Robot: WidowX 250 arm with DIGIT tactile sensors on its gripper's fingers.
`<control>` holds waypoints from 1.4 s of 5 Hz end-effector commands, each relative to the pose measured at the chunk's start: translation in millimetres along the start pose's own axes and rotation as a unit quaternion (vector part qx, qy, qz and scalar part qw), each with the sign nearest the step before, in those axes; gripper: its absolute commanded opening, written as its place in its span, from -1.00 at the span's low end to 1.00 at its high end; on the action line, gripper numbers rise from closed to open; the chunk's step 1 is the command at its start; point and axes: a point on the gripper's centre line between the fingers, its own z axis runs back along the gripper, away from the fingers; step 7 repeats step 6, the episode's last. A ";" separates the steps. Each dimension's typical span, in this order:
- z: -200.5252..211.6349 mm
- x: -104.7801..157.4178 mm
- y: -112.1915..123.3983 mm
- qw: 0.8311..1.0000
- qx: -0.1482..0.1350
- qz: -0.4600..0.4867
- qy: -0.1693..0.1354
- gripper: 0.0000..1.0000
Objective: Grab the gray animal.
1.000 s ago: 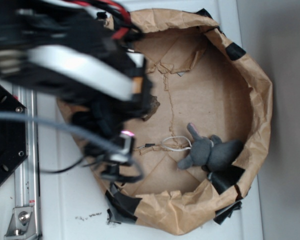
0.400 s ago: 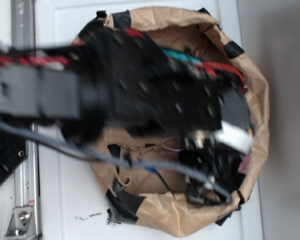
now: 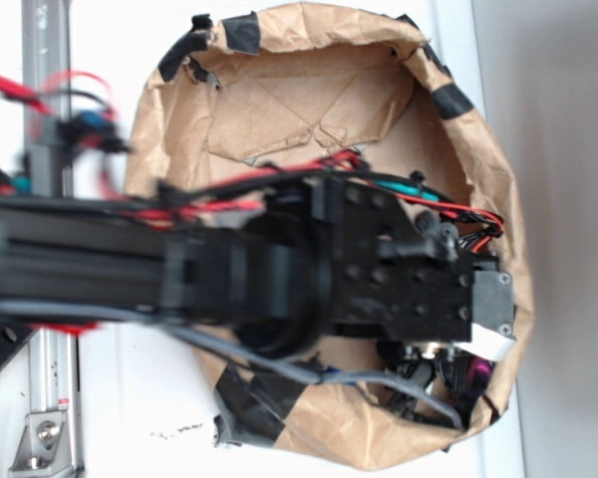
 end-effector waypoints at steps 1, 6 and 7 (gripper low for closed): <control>52.1 12.8 10.0 0.999 -0.002 0.002 -0.053 -1.00; 165.7 -35.7 48.4 0.973 0.096 0.210 0.019 -1.00; 165.7 -35.7 48.4 0.973 0.096 0.210 0.019 -1.00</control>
